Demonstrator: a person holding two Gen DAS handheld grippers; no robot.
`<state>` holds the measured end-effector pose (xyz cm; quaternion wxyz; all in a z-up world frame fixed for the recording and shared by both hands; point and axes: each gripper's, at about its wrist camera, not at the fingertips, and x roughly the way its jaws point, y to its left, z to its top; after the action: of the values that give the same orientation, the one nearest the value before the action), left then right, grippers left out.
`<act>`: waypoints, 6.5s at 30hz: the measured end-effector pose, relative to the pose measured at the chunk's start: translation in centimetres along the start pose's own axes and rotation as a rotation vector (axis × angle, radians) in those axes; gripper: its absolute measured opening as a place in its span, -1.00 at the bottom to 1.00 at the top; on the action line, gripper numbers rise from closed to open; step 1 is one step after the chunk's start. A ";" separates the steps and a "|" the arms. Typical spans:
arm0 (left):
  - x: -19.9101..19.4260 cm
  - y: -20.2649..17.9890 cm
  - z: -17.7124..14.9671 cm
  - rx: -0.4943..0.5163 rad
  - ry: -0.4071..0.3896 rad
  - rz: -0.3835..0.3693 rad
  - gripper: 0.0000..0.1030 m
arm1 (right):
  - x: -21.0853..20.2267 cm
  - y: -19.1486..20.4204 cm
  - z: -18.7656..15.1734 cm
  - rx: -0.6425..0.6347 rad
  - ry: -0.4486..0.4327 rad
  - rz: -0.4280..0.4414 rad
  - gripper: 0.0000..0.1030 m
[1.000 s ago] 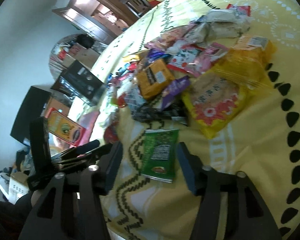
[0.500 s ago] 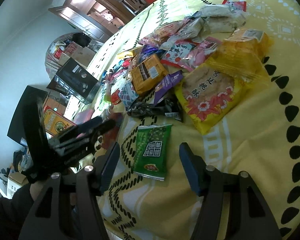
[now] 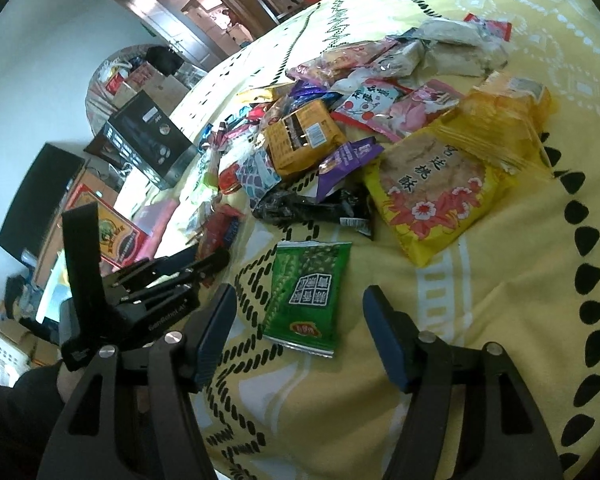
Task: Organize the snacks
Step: 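Grasp the red snack bar with the left tool while the right tool holds the green bag, then carry both snacks to the glass bowl and open both tools over it, then grasp the white-green Wafer packet with the right tool, then grasp the clear barcode packet with the left tool while the right tool holds the Wafer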
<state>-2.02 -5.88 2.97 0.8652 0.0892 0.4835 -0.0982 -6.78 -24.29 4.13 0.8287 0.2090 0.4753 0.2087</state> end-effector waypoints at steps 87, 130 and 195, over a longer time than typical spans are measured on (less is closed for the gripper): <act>-27.2 37.3 -6.5 -0.657 -0.351 0.395 0.29 | 5.9 48.7 8.2 -0.629 -0.077 0.388 0.30; -1.9 9.4 3.3 -0.252 0.107 -0.272 0.37 | 0.9 7.0 3.3 -0.120 0.092 -0.099 -0.24; -0.7 8.6 -0.7 -0.289 0.031 0.077 -0.33 | 4.7 5.3 1.6 -0.130 0.145 -0.036 -0.10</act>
<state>-0.80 2.63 3.71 0.8645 -0.0164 0.5024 0.0070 -3.95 -17.54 4.48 0.8076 0.1306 0.5231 0.2388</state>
